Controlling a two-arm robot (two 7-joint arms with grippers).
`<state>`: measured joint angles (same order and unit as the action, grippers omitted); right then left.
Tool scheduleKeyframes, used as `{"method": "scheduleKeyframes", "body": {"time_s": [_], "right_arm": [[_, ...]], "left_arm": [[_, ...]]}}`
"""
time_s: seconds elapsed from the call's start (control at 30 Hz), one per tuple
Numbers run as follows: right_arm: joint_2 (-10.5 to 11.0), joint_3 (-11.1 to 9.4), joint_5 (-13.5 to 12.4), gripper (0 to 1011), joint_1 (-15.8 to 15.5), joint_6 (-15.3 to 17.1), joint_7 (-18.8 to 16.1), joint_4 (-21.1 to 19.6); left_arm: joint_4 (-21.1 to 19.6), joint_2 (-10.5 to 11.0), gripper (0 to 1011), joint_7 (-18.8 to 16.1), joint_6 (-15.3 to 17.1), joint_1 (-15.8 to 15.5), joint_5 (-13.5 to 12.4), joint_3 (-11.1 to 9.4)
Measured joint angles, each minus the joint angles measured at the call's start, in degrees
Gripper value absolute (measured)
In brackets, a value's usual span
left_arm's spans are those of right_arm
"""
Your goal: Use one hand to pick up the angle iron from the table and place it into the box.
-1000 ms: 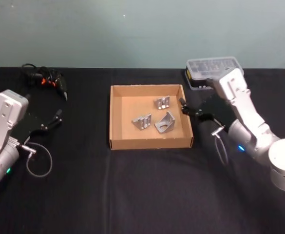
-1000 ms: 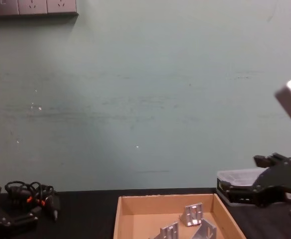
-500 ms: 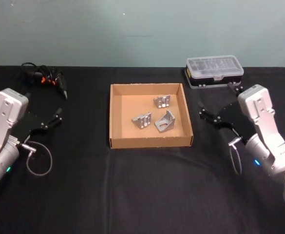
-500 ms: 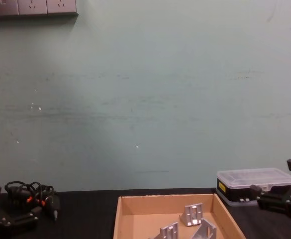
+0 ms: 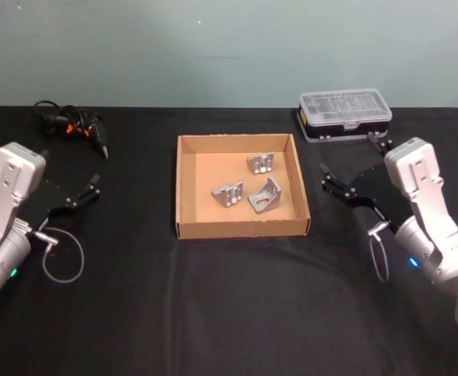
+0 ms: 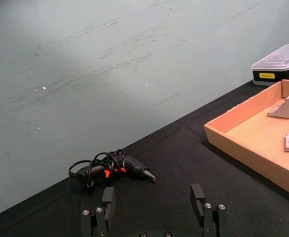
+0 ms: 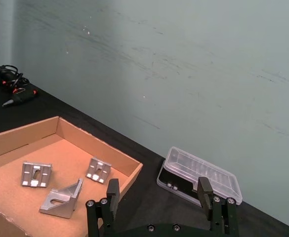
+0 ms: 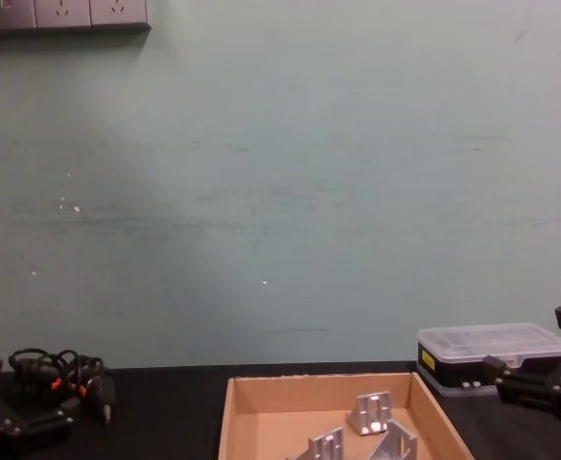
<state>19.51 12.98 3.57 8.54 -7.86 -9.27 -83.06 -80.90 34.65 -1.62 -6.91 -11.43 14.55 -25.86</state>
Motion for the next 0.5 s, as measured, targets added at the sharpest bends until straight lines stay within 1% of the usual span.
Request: {"method": "scheduleKeyframes", "body": {"time_s": [0.5], "right_arm": [[0.06,0.13,-0.04,1000,0.11,0.29,-0.07,-0.03]], "left_arm": [[0.00,0.00,1000,0.00,0.00,0.00,0.00,0.00]]}}
